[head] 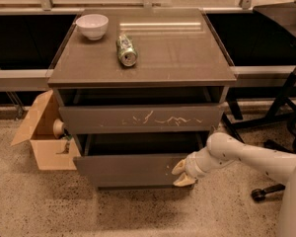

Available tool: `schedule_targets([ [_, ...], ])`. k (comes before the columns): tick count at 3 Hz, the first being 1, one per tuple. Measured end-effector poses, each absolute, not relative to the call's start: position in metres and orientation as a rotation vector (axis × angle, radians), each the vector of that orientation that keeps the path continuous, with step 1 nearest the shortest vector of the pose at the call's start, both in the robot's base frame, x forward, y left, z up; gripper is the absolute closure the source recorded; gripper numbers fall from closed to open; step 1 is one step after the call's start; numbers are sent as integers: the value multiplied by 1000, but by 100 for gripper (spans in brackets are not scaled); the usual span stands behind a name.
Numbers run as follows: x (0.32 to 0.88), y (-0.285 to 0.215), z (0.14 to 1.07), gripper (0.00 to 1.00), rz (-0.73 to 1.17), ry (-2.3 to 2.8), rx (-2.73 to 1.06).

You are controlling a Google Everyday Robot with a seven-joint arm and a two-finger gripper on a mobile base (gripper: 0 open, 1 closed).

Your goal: Close middle drawer

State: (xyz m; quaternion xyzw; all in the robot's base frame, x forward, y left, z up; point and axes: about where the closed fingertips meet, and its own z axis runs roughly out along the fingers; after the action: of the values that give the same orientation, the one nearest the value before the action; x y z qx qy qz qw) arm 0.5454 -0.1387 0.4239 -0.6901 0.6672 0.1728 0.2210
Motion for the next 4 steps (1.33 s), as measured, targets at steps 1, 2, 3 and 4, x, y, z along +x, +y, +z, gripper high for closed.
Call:
schedule_targets([
  [1,567,-141,423,58,457,1856,-1897],
  [2,586,-143,417,34,457,1878,-1882],
  [3,598,-146,410,11,464,1899,-1869],
  [4,595,-148,420,0,476,1872,-1865],
])
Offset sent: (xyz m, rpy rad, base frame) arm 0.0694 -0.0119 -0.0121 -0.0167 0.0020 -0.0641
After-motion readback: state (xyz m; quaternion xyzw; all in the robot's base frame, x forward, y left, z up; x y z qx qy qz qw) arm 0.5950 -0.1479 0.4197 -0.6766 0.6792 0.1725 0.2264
